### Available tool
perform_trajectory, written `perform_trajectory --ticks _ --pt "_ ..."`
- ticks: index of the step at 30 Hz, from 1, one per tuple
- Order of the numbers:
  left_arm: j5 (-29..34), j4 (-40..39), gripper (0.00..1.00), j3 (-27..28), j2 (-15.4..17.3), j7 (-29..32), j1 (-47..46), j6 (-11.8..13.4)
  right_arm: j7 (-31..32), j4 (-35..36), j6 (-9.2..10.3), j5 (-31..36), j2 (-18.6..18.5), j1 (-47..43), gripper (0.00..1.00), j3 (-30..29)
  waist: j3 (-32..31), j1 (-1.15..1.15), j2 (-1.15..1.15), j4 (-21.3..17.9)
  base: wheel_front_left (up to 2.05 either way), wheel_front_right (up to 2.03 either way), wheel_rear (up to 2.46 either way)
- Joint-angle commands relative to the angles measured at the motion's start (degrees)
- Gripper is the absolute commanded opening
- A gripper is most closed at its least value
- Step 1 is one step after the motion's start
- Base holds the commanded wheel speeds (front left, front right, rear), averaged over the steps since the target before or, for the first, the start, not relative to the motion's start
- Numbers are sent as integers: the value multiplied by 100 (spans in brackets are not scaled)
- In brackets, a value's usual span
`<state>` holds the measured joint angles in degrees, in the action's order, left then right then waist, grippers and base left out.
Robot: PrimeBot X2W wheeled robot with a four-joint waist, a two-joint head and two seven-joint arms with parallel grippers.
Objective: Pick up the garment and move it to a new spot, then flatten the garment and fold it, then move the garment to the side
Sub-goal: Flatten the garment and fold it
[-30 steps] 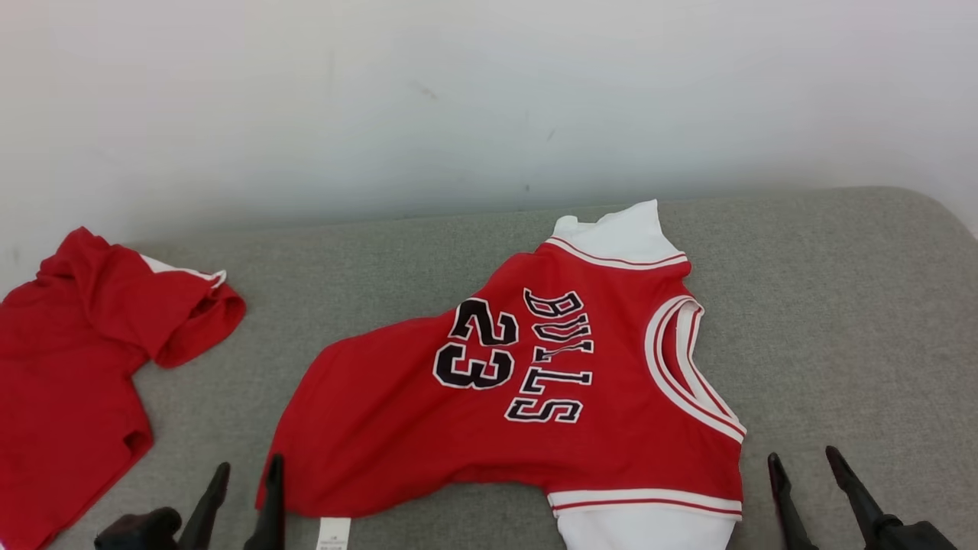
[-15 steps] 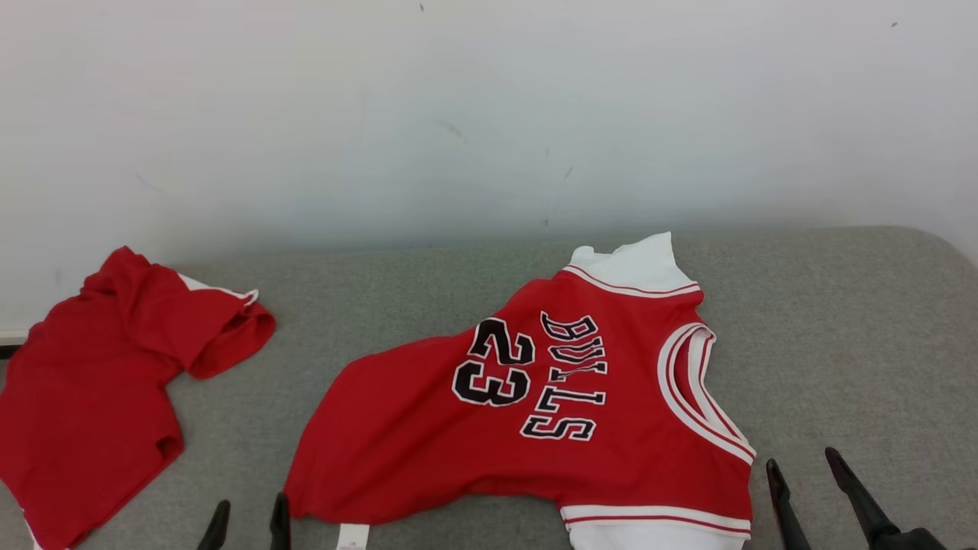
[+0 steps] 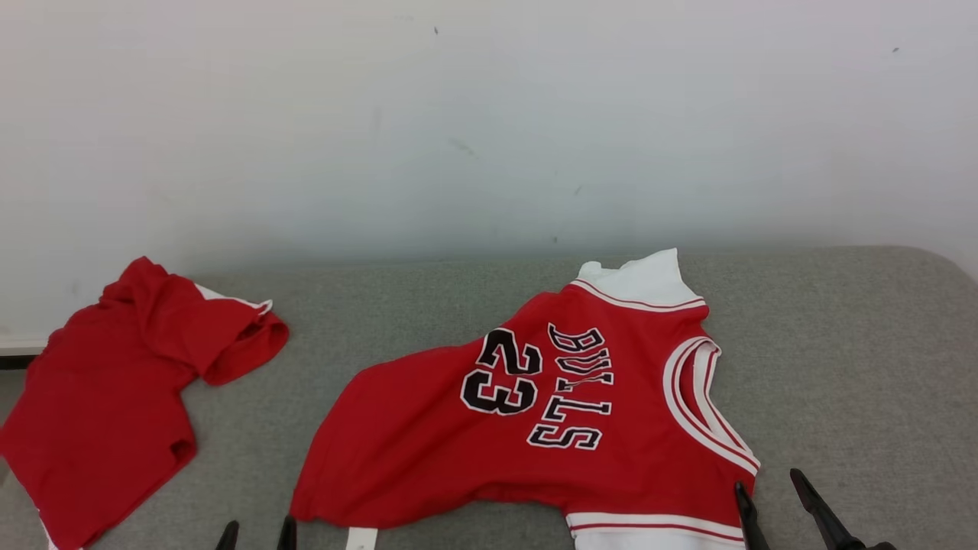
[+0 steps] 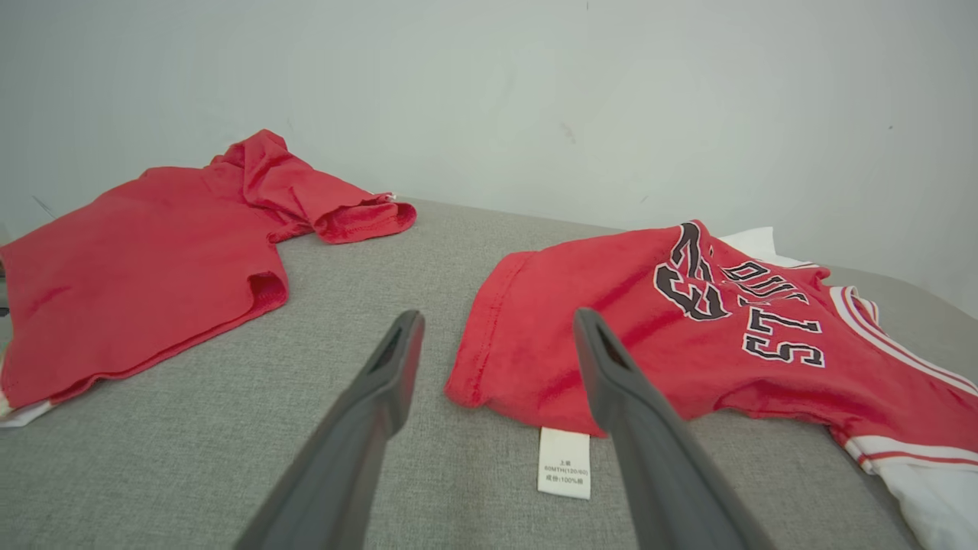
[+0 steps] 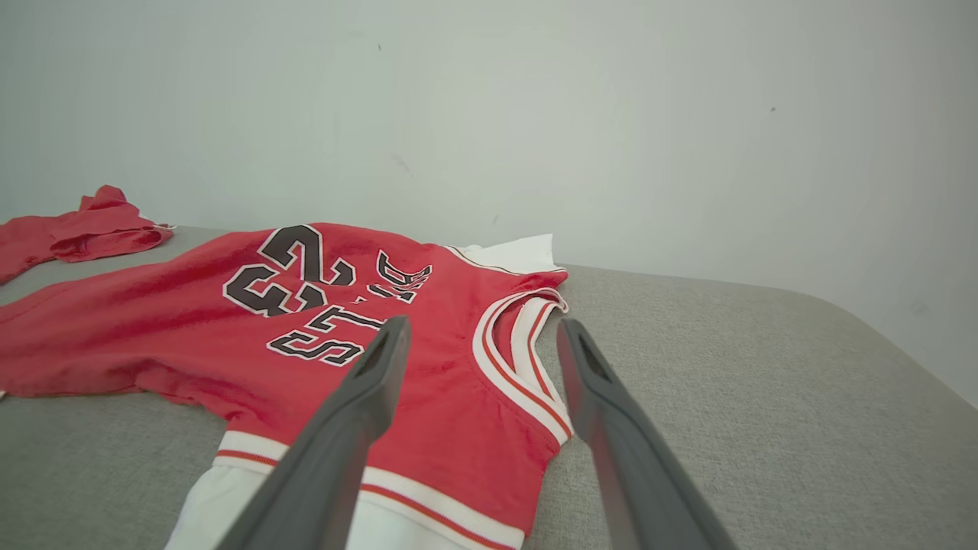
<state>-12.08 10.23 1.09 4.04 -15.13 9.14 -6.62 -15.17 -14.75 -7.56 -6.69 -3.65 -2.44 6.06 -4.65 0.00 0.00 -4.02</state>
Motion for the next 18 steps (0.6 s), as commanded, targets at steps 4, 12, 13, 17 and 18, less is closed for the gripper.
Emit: perform_trajectory --ticks 4,12,13,17,18 --pt "114 108 100 59 -27 -1 -73 -62 4 -67 15 -54 23 28 100 -2 -19 0 0 49 0 0 0" --pt "145 152 100 86 -37 -2 -93 -90 4 -92 15 -128 42 49 100 -1 -34 0 0 29 0 0 0" --pt "155 154 100 83 -38 -2 -96 -91 4 -84 15 -144 43 56 100 3 -34 0 0 23 0 0 0" --pt "130 159 100 -31 35 -2 -127 -91 4 -10 15 -248 46 70 100 -21 -18 0 0 1 0 0 0" --pt "116 151 100 -61 66 -2 -141 -91 4 14 15 -253 46 48 100 -27 -13 0 0 -1 0 0 0"
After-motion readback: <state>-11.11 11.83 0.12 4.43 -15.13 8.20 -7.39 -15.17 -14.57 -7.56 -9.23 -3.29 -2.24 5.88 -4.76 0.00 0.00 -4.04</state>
